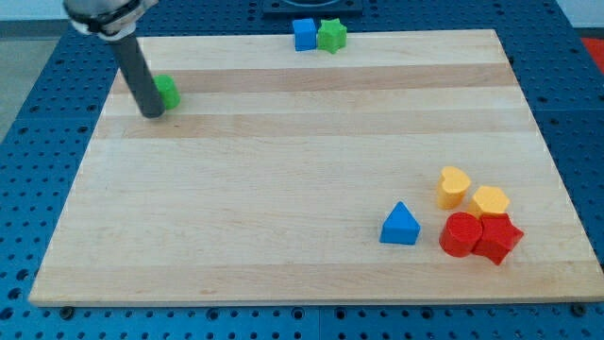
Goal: Move the green circle right a bit
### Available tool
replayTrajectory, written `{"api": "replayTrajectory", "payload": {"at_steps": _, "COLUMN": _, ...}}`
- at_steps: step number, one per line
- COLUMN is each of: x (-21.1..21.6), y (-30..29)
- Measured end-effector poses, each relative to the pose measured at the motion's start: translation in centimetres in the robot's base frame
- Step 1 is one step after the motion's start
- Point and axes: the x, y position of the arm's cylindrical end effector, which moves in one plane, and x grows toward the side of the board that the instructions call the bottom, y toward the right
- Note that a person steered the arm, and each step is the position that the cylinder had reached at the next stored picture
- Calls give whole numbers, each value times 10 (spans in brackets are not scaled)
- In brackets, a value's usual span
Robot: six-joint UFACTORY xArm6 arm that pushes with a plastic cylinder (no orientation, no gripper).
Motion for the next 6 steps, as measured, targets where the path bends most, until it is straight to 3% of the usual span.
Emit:
{"api": "replayTrajectory", "payload": {"at_steps": 2, "x": -45, "y": -57}}
{"api": "replayTrajectory", "payload": {"at_steps": 3, "x": -64, "y": -24}}
{"api": "replayTrajectory", "payload": {"at_steps": 6, "x": -43, "y": 14}}
